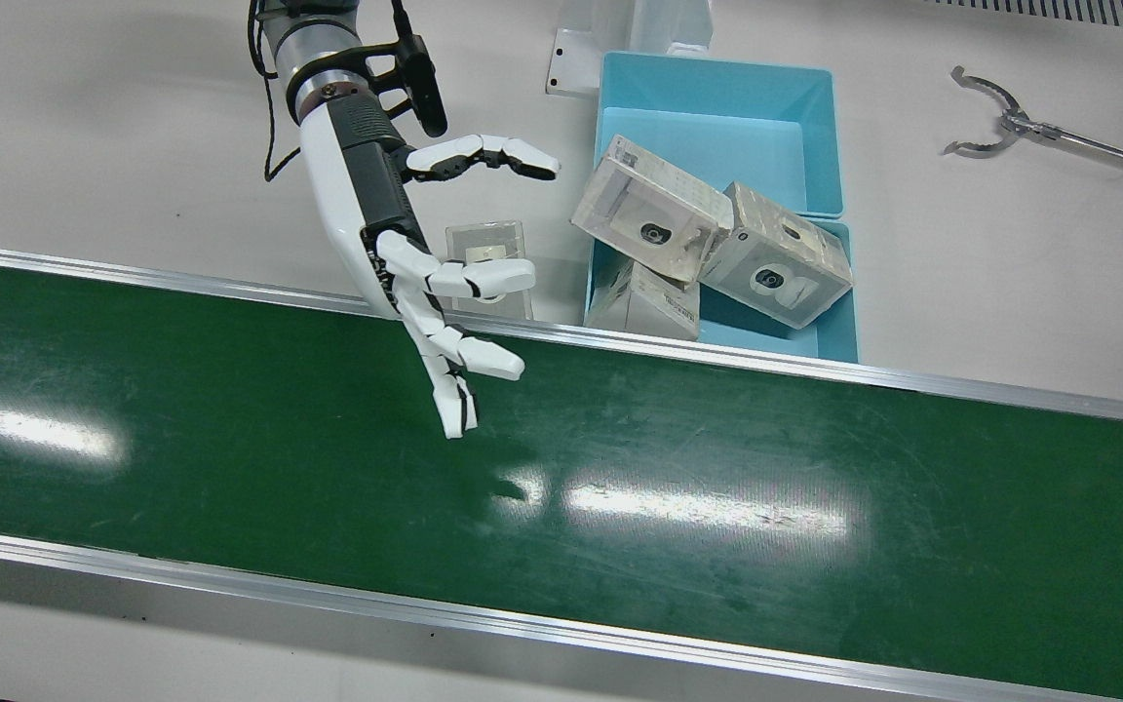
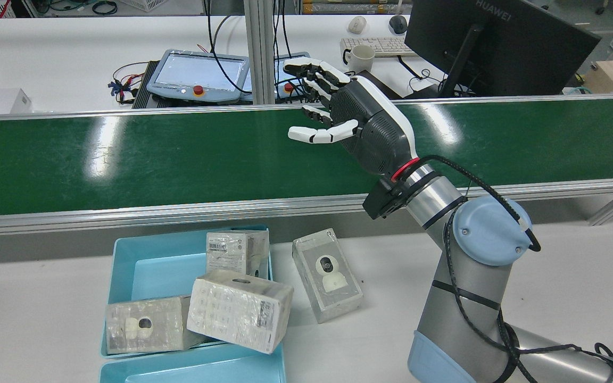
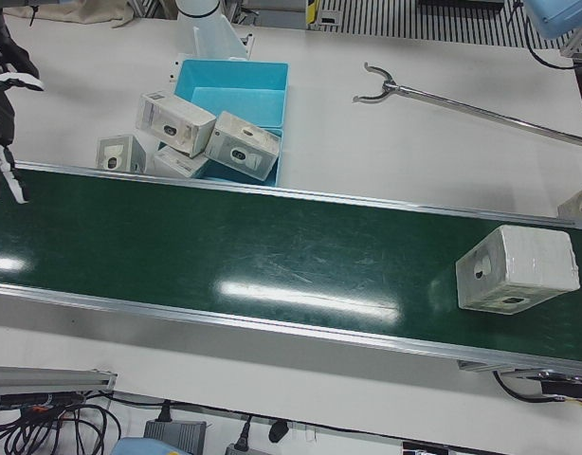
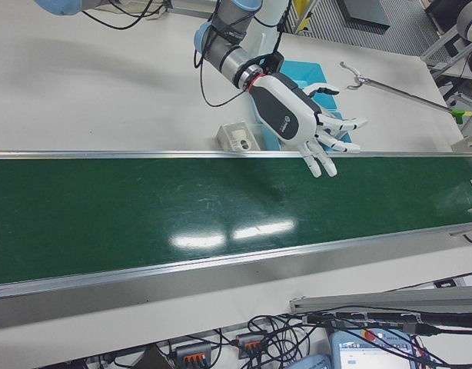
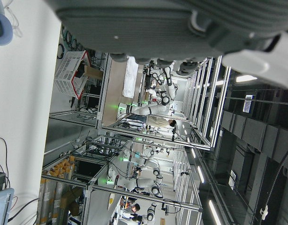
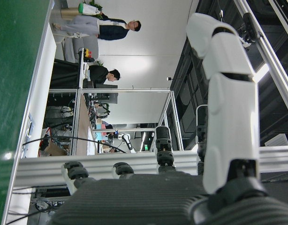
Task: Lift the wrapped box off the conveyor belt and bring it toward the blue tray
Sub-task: 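Move the open right hand along the belt toward the incoming box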
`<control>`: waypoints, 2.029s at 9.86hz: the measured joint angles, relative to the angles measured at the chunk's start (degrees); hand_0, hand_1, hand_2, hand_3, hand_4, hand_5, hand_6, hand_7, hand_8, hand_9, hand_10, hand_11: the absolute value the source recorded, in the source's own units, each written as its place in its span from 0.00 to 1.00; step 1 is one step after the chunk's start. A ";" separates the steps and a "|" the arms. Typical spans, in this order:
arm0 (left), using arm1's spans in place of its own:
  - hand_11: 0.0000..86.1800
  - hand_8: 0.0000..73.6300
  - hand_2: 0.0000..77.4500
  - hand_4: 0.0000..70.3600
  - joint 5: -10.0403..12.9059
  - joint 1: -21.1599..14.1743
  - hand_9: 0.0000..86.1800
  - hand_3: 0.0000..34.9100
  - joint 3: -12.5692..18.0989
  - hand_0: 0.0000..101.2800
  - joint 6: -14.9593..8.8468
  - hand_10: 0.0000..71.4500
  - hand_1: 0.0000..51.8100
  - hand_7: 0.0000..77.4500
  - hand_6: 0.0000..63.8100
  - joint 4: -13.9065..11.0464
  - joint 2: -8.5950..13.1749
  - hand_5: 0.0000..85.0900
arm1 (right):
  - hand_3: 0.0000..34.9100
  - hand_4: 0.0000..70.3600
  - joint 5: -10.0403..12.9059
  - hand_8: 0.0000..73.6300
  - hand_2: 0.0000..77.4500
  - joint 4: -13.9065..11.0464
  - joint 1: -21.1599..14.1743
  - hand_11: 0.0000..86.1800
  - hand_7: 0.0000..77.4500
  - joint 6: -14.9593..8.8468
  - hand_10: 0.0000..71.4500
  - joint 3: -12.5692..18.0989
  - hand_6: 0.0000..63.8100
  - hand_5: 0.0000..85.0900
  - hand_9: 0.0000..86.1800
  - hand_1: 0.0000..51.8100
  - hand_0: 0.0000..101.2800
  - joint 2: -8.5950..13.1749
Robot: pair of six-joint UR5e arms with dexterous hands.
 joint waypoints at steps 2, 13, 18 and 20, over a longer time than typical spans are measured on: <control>0.00 0.01 0.01 0.00 0.00 0.00 0.01 0.00 0.00 0.00 0.00 0.00 0.00 0.01 0.00 0.00 0.00 0.01 | 0.87 0.33 -0.55 0.00 0.34 0.03 2.85 0.06 0.27 0.15 0.05 -0.16 0.00 0.31 0.03 0.35 0.48 -1.85; 0.00 0.01 0.01 0.00 0.00 0.00 0.00 0.00 0.00 0.00 0.00 0.01 0.00 0.01 0.00 0.00 0.00 0.01 | 0.86 0.19 -1.28 0.00 0.12 0.37 7.56 0.06 0.23 4.34 0.00 -3.51 0.00 0.26 0.03 0.19 0.43 -7.60; 0.00 0.01 0.01 0.00 0.00 0.00 0.00 0.00 0.00 0.00 0.00 0.01 0.00 0.01 0.00 0.00 0.00 0.01 | 0.86 0.24 -7.46 0.00 0.20 0.39 9.32 0.02 0.22 -0.01 0.00 -1.70 0.00 0.35 0.03 0.29 0.45 -5.58; 0.00 0.00 0.01 0.00 0.00 0.00 0.00 0.00 0.00 0.00 0.00 0.01 0.00 0.01 0.00 0.00 0.00 0.01 | 0.85 0.16 -10.15 0.00 0.17 -0.43 11.68 0.02 0.18 -1.65 0.00 -2.11 0.00 0.21 0.03 0.20 0.44 -5.14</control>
